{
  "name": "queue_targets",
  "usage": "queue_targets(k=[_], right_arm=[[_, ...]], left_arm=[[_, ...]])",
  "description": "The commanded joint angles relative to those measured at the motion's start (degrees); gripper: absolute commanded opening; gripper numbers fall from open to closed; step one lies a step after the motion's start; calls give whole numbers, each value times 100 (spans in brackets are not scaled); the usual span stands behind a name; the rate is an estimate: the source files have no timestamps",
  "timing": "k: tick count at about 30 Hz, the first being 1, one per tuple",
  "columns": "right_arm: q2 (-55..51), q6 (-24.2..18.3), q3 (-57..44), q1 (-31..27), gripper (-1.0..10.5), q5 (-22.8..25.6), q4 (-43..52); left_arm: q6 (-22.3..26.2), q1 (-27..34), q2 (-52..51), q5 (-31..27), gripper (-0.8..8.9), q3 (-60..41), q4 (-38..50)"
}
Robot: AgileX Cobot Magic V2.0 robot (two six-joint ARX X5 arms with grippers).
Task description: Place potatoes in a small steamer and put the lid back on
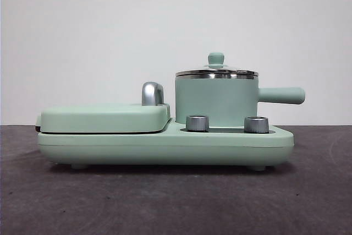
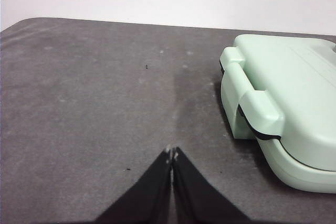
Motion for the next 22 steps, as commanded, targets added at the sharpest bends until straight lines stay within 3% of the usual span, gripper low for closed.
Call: queue_targets(k=[1, 9, 13, 17, 22], right_arm=[[11, 35, 50, 28, 18, 0, 59], [4, 35, 39, -2, 18, 20, 79], [-22, 15, -101, -431, 18, -50, 295], [-341, -9, -870, -1075, 18, 142, 1327], [-986, -247, -2564, -1779, 18, 898, 3296]], left_arm=[[-2, 11, -13, -15, 6, -111, -31], [-2, 11, -13, -15, 6, -111, -31], [-2, 11, -13, -15, 6, -111, -31], [-2, 11, -13, -15, 6, -111, -31], [-2, 11, -13, -15, 6, -111, -31]])
